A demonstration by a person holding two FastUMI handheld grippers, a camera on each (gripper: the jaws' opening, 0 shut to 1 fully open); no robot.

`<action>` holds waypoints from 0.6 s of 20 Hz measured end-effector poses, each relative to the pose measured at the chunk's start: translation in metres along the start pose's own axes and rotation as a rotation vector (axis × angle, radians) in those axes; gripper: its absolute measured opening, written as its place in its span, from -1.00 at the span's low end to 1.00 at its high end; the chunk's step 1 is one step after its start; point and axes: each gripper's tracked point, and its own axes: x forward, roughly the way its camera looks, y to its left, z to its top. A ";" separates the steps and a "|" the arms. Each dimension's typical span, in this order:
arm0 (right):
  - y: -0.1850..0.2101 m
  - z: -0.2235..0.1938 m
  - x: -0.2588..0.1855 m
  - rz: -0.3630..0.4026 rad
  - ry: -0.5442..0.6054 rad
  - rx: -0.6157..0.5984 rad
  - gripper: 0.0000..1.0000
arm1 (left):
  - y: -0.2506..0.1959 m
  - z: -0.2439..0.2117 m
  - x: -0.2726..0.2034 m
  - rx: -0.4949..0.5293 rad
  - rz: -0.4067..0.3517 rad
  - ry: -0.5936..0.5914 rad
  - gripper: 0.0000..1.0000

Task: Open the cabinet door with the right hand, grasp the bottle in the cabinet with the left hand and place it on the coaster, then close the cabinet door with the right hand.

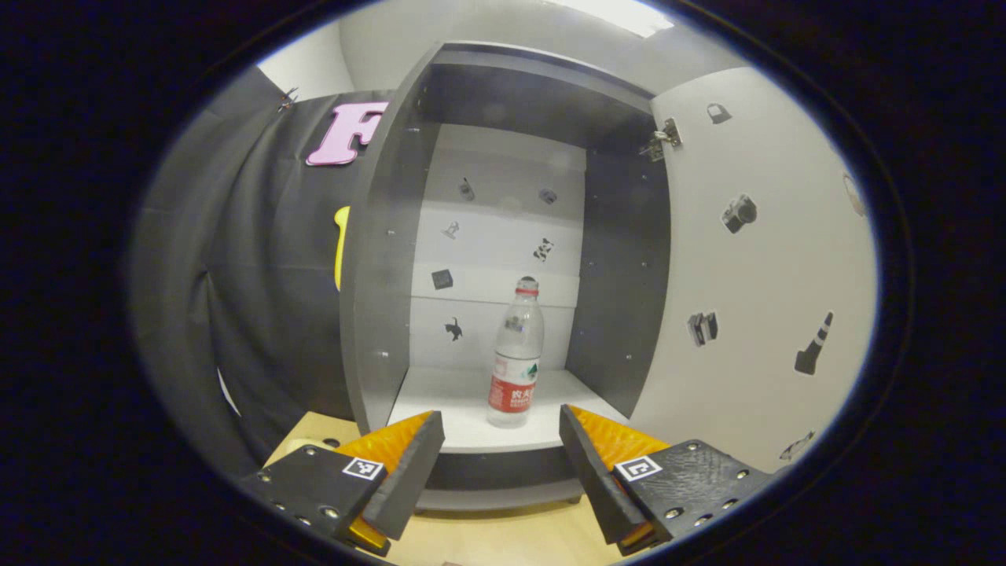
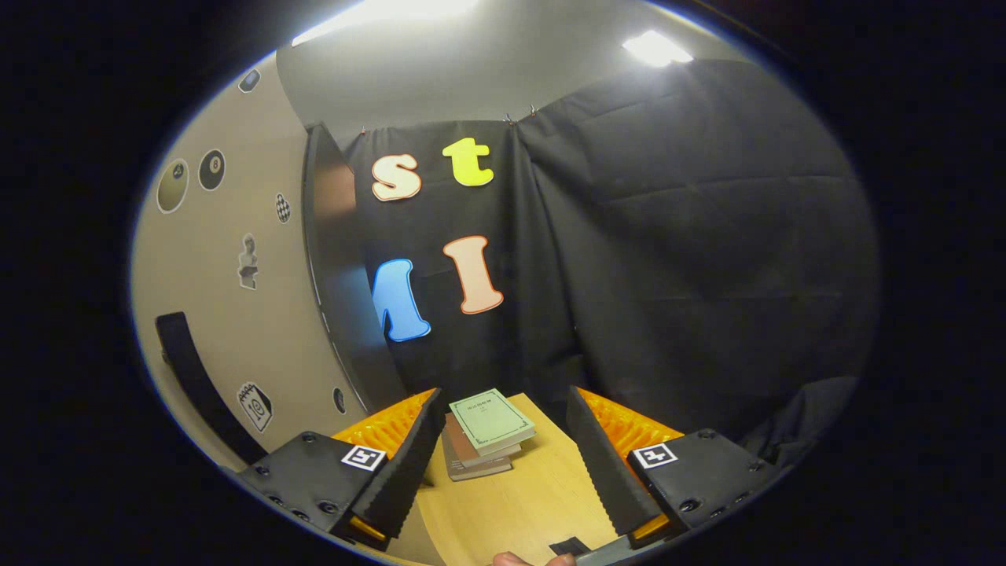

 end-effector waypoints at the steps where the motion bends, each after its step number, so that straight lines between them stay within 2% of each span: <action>1: -0.001 -0.002 0.004 -0.003 0.005 -0.009 0.96 | 0.002 0.005 0.011 0.009 0.002 -0.003 0.76; 4: -0.002 -0.004 0.011 -0.002 -0.004 -0.037 0.96 | -0.006 0.010 0.045 -0.006 -0.026 0.014 0.76; 6: -0.003 -0.008 0.016 -0.008 0.000 -0.061 0.96 | -0.010 0.017 0.066 -0.008 -0.041 0.017 0.87; 7: -0.003 -0.010 0.019 -0.009 0.003 -0.067 0.96 | -0.012 0.018 0.078 0.007 -0.048 0.021 0.87; 8: -0.001 -0.012 0.021 -0.003 0.005 -0.072 0.96 | -0.017 0.018 0.087 0.026 -0.056 0.024 0.76; 12: 0.009 -0.020 0.027 0.048 0.004 -0.077 0.96 | -0.023 0.014 0.124 0.075 -0.051 0.016 0.76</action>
